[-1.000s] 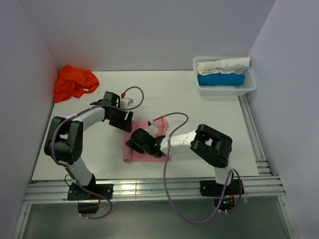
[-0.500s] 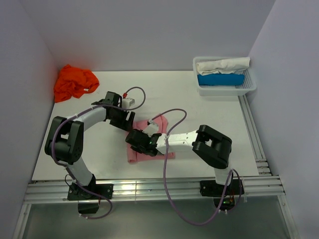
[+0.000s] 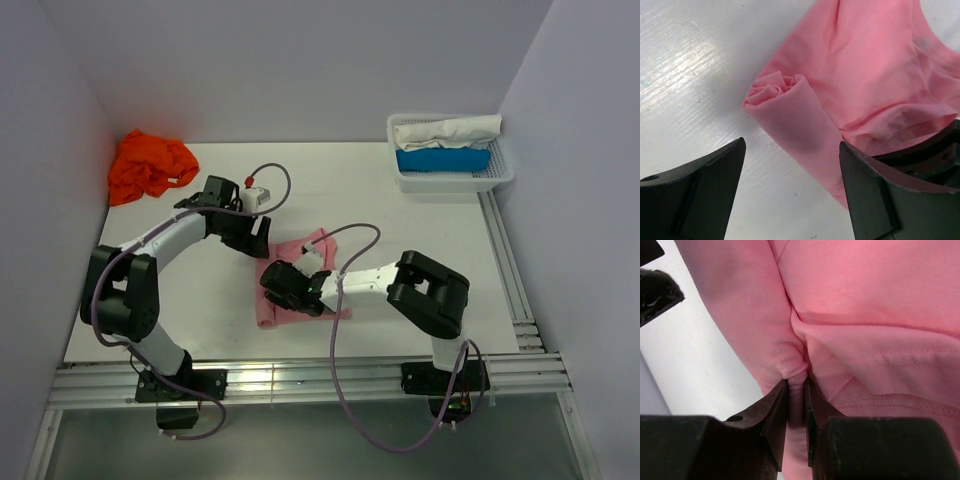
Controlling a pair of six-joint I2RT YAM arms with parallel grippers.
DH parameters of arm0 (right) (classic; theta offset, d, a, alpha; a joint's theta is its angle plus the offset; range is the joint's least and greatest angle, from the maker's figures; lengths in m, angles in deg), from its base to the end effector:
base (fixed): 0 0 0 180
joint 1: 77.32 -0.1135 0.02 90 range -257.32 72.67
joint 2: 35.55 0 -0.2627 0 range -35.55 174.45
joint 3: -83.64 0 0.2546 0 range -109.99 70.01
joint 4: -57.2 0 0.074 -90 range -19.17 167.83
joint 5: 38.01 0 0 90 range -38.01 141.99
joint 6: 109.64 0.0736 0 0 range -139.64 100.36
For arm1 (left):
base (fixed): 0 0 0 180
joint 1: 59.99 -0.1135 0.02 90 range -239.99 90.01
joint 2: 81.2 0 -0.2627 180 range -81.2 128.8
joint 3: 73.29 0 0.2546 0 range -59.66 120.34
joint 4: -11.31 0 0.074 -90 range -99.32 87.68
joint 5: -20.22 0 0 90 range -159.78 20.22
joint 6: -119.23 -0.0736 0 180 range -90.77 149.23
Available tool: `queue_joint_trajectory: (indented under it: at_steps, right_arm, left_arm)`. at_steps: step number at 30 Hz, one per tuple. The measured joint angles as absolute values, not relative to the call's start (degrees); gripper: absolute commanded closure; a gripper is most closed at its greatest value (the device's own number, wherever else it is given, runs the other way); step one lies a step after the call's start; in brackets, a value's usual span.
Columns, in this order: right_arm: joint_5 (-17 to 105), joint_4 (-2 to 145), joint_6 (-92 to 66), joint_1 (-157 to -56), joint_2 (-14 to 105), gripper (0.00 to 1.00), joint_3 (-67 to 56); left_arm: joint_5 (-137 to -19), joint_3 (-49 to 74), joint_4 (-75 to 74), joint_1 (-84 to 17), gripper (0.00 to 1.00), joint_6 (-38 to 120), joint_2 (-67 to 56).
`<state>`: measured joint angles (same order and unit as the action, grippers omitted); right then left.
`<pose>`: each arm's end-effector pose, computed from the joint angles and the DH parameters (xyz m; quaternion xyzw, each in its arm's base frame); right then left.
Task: Roll the t-shirts
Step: Roll the tshirt
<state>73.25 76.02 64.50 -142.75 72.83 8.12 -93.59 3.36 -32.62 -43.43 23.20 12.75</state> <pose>0.1927 0.3573 0.1128 0.2106 0.9062 0.2655 0.2528 0.3262 -0.1280 0.1760 0.2359 0.9194 -0.2213 0.2237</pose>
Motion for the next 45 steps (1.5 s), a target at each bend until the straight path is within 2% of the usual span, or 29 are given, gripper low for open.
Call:
queue_joint_trajectory:
  at_steps: [13,20,23,26,30,38,42,45]
  right_arm:
    - [64.68,54.75,66.42,-139.21,71.52,0.76,20.05]
    - [57.99,39.30,67.84,-137.49,77.62,0.77,20.93]
    - [55.41,33.64,68.50,-137.07,80.39,0.75,20.66]
    - [54.28,31.72,68.92,-136.94,81.44,0.68,20.38]
    - [54.80,35.00,68.52,-137.01,80.41,0.54,19.02]
    - [63.72,59.21,64.94,-139.34,73.68,0.50,13.25]
    - [68.44,70.86,63.17,-140.94,72.98,0.49,8.14]
    - [70.82,77.09,61.88,-141.92,72.98,0.49,4.88]
  left_arm:
    - [-95.86,0.28,-31.59,-43.85,0.20,21.35,14.74]
    - [-95.29,0.08,-29.10,-44.04,0.22,21.54,18.52]
    - [-94.14,0.76,-28.60,-44.04,0.23,21.89,19.22]
    - [-92.56,1.96,-27.96,-44.04,0.24,22.48,20.22]
    - [-90.38,2.53,-26.30,-44.04,0.25,22.79,20.88]
    - [-87.91,2.55,-24.64,-43.87,0.29,23.01,21.08]
    - [-86.68,2.55,-24.45,-43.61,0.36,23.16,21.08]
    - [-86.14,2.55,-24.29,-43.54,0.35,23.36,21.16]
